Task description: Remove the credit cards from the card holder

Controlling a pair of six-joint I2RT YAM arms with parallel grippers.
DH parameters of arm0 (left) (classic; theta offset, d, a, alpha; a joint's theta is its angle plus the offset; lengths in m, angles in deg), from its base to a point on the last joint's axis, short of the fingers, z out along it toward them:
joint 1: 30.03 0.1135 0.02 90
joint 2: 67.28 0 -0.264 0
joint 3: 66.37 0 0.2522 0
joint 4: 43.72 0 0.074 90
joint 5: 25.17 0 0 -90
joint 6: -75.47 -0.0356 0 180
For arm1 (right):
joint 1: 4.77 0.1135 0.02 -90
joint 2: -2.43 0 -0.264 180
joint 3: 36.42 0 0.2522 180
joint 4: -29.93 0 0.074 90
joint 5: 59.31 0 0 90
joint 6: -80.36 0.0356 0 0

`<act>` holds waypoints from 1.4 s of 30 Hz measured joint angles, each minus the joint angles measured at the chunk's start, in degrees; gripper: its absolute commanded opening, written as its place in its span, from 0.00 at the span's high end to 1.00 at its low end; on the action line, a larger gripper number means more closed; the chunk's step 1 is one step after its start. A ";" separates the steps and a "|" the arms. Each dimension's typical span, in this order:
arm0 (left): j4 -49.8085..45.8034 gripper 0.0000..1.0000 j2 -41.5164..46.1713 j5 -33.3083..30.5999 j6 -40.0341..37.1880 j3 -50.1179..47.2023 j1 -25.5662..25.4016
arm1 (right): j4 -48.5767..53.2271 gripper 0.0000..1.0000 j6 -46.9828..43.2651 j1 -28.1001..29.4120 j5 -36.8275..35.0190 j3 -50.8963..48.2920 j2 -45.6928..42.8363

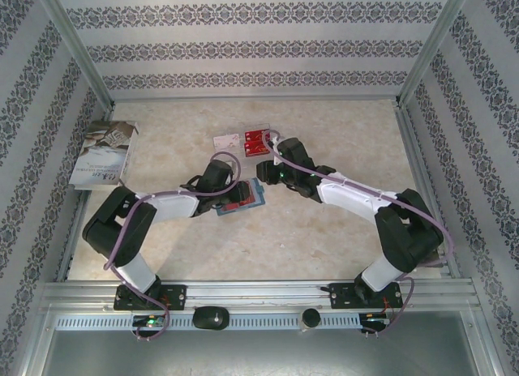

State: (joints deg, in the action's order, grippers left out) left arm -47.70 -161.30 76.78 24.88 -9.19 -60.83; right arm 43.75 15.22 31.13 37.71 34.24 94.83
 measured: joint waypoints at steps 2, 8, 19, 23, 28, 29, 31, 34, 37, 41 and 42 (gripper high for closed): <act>-0.87 0.58 3.91 -1.36 -0.26 -2.23 0.66 | 2.19 0.76 -2.47 1.07 -0.66 0.85 2.49; -1.88 0.64 10.64 -3.39 -2.19 -3.08 3.34 | 6.19 0.97 -7.69 4.85 0.72 6.95 12.24; 0.79 0.61 2.19 -1.33 -2.80 -3.15 3.45 | 3.48 1.00 -4.37 3.56 4.24 7.89 18.53; 3.67 0.63 -0.15 -0.15 -2.16 -3.15 3.45 | -0.09 1.00 -1.49 3.21 5.57 6.08 18.53; 4.85 0.68 -1.53 -0.02 -1.27 -3.10 3.45 | -3.61 1.00 1.90 2.73 7.45 4.48 18.53; 4.83 0.68 -1.64 -0.15 -1.27 -3.02 3.45 | -3.85 1.00 2.45 2.67 7.69 4.42 18.53; 4.81 0.69 -1.81 -0.42 -1.27 -2.91 3.45 | -4.13 1.00 3.41 2.54 8.09 4.39 18.53; 4.83 0.70 -1.99 -1.29 -1.25 -2.89 3.45 | -4.48 1.00 4.35 2.45 8.61 4.24 18.56; 5.38 0.71 -2.78 -1.73 -1.03 -2.45 3.45 | -5.68 1.00 5.53 2.45 9.35 3.67 18.67; 7.41 0.70 -3.45 -1.95 0.07 -2.36 3.45 | -7.32 1.00 7.04 2.45 10.45 2.97 18.78; 7.58 0.71 -3.45 -2.01 0.24 -2.36 3.45 | -7.74 1.00 7.45 2.45 10.64 2.75 18.78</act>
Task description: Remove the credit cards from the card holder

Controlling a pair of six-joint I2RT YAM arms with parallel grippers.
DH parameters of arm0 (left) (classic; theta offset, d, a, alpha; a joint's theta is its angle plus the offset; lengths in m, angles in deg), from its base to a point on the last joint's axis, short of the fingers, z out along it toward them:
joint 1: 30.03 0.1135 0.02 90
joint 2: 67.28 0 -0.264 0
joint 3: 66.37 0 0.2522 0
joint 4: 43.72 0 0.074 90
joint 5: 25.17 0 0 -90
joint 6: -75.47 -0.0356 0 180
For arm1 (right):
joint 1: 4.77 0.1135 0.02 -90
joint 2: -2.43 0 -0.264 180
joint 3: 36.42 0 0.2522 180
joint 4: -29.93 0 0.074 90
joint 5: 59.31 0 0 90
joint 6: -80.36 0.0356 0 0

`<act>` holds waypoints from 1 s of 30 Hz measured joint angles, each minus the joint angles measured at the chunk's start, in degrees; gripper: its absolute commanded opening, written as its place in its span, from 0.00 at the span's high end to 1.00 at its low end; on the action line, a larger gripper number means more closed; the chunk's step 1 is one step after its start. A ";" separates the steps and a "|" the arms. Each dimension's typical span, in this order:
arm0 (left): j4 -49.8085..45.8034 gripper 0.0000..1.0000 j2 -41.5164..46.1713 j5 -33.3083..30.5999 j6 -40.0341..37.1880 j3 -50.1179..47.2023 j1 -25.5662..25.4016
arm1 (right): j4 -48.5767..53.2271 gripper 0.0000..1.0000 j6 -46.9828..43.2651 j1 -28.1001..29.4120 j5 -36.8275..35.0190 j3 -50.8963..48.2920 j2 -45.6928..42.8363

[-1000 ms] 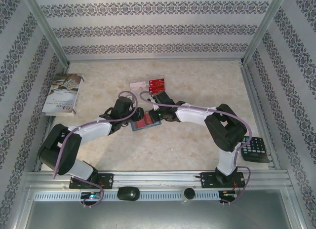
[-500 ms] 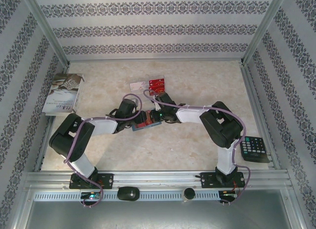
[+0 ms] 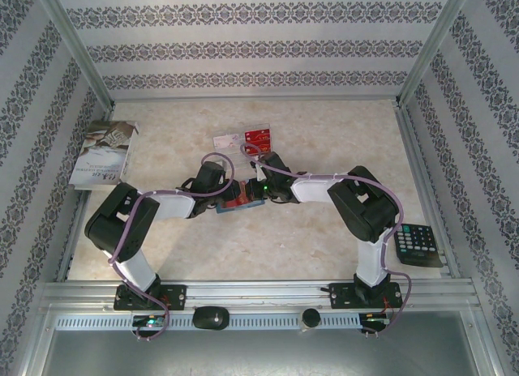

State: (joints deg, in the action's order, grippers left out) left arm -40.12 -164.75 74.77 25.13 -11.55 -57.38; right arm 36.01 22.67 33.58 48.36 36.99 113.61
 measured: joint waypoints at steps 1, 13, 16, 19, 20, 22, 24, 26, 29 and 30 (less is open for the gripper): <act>0.00 0.73 0.00 -0.17 0.13 0.00 0.00 | -0.59 1.00 0.52 0.00 0.28 -0.28 0.00; 2.54 0.88 -1.60 -1.66 2.08 -0.02 0.00 | -3.41 1.00 3.61 0.00 2.82 -1.73 0.15; 3.56 0.96 -1.57 -1.66 2.84 -0.50 0.00 | -3.76 1.00 3.98 0.00 2.80 -1.88 0.15; 5.20 1.00 -1.01 -1.81 3.32 -1.66 0.00 | -4.20 1.00 4.59 0.00 2.60 -2.08 0.15; 5.77 1.00 -0.72 -1.86 3.26 -2.12 0.00 | -4.33 1.00 4.94 0.00 2.51 -2.10 0.15; 7.17 1.00 -0.26 -1.84 3.28 -3.04 0.00 | -4.72 1.00 5.44 0.02 2.19 -2.32 0.15; 8.55 1.00 0.28 -1.81 3.32 -4.17 0.11 | -5.33 1.00 5.81 0.02 1.88 -2.62 0.13; 10.01 1.00 1.22 -1.16 3.52 -5.68 0.59 | -5.97 1.00 6.43 0.00 1.40 -2.97 0.07; 11.78 1.00 2.34 0.72 4.22 -8.02 2.23 | -6.69 1.00 6.84 0.04 0.90 -3.34 0.07; 12.17 1.00 2.62 1.42 4.39 -8.59 2.86 | -6.86 1.00 6.93 0.04 0.72 -3.50 0.07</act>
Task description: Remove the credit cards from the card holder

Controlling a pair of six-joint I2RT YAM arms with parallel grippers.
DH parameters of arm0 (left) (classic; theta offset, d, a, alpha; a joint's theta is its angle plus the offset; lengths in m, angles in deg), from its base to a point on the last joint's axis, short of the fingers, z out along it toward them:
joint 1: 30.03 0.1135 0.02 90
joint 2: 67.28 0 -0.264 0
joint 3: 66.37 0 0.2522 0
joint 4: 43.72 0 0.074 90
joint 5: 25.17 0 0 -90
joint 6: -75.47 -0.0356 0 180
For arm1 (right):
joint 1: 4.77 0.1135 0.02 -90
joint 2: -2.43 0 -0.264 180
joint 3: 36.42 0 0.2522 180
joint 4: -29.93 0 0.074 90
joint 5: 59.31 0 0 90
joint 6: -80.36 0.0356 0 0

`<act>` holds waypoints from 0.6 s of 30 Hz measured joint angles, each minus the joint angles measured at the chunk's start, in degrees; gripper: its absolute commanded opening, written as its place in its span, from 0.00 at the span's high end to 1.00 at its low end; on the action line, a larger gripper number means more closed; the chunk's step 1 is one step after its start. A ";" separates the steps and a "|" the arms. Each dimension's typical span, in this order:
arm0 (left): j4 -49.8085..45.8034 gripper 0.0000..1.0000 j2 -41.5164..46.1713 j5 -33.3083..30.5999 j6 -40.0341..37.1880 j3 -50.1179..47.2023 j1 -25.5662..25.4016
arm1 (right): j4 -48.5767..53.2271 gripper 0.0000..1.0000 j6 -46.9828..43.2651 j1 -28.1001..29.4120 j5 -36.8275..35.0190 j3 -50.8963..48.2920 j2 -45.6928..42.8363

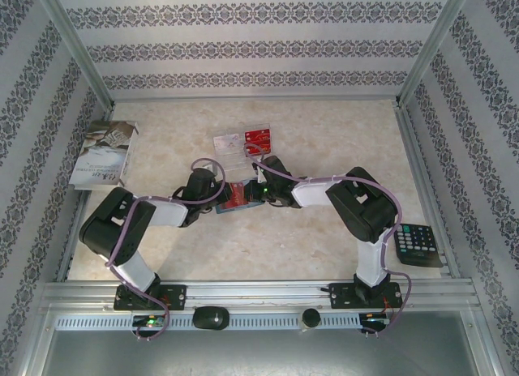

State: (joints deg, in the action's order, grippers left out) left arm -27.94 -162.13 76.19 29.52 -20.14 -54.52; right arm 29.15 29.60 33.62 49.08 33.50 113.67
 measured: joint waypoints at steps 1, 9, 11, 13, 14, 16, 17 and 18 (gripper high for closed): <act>0.31 1.00 0.46 0.61 0.17 -0.63 0.76 | -0.17 1.00 0.11 0.00 -0.24 -0.11 0.00; 0.83 1.00 6.51 3.04 0.13 -4.15 2.47 | -0.74 0.98 1.03 0.00 -2.23 -0.98 -0.66; 0.96 1.00 8.59 3.69 0.11 -5.25 3.19 | -0.72 0.94 1.14 0.00 -2.73 -1.18 -0.90; 0.94 1.00 10.49 4.17 -0.07 -6.40 3.78 | -0.63 0.88 1.09 -0.02 -3.17 -1.22 -1.03; 0.94 1.00 11.50 4.59 -0.15 -6.99 4.17 | -0.55 0.85 0.94 -0.02 -3.48 -1.29 -1.11; 0.92 1.00 12.94 5.27 -0.35 -7.69 4.76 | -0.28 0.79 0.39 -0.02 -4.11 -1.55 -1.77; 0.94 1.00 13.60 5.68 -0.48 -7.89 5.07 | -0.04 0.77 -0.20 -0.04 -4.52 -1.86 -2.34; 0.96 1.00 14.19 6.08 -0.50 -8.04 5.25 | 0.39 0.75 -0.70 -0.04 -5.03 -2.23 -3.06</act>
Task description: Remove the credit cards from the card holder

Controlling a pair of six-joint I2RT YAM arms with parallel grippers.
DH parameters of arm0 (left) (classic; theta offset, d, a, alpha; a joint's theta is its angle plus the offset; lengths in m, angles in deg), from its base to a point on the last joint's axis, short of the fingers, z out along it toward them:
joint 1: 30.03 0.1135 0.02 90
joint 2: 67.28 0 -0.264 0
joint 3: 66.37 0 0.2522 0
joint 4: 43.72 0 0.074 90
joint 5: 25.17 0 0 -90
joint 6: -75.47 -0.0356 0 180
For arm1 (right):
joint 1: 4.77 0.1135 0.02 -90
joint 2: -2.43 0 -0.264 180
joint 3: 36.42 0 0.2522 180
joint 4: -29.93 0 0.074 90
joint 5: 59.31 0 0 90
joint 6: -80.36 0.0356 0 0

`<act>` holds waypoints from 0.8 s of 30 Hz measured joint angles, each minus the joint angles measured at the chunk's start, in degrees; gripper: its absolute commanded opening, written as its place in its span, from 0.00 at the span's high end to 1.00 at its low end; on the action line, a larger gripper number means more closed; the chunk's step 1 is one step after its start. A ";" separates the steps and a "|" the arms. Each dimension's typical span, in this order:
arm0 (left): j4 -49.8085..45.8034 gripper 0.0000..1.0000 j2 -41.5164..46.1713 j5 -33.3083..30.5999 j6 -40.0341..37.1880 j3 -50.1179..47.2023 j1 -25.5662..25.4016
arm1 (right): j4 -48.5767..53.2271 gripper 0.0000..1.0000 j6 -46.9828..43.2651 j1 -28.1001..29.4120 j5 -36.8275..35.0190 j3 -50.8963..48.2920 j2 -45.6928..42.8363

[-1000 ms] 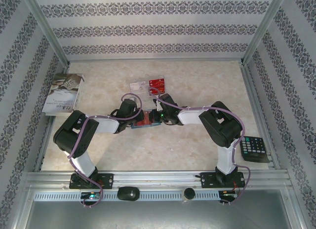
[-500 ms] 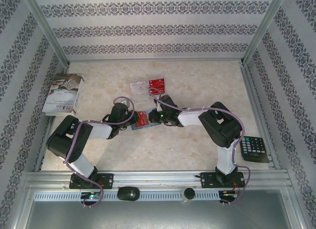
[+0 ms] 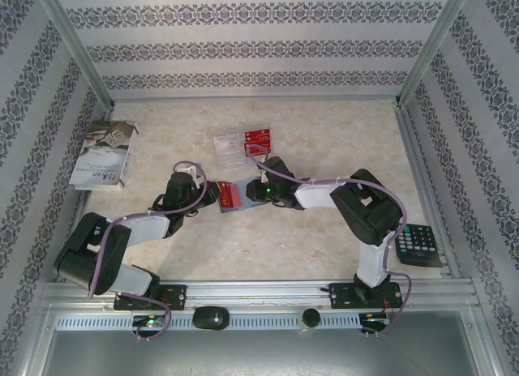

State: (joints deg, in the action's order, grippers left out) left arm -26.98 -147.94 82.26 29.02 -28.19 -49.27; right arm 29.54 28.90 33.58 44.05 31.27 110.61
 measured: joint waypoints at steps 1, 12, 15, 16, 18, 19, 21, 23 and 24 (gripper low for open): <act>0.04 1.00 0.48 0.44 -0.02 -0.11 0.20 | 0.63 0.73 -0.61 0.00 -0.44 -0.22 -0.74; 8.44 1.00 6.01 7.67 0.70 -2.86 2.89 | 0.63 0.65 -10.34 -1.70 8.11 -0.63 -13.07; 14.51 1.00 6.56 10.36 2.34 -3.61 3.63 | -2.12 0.63 -11.17 -3.82 16.94 -0.76 -13.18; 16.63 1.00 6.58 11.17 3.06 -3.85 3.96 | -3.50 0.62 -10.95 -4.44 19.45 -0.98 -13.18; 20.76 1.00 6.69 12.63 4.39 -4.37 4.61 | -7.43 0.61 -9.88 -5.44 24.06 -1.73 -13.18; 22.40 1.00 6.69 13.20 4.90 -4.55 4.81 | -8.87 0.61 -9.31 -5.70 25.62 -1.99 -13.18; 26.03 1.00 6.71 14.58 6.05 -4.87 5.14 | -11.17 0.60 -8.28 -6.03 28.65 -2.05 -13.18; 28.89 1.00 6.71 15.82 6.82 -5.03 5.20 | -13.11 0.60 -7.32 -6.12 31.04 -2.05 -13.11; 30.58 1.00 6.71 16.55 7.34 -5.14 5.25 | -13.94 0.59 -6.93 -6.12 32.09 -2.01 -13.07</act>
State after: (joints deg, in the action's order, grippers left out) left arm 3.60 -141.23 98.81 36.36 -33.32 -44.02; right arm 15.60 21.98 27.46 76.14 29.26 97.54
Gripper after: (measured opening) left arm 0.043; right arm 0.398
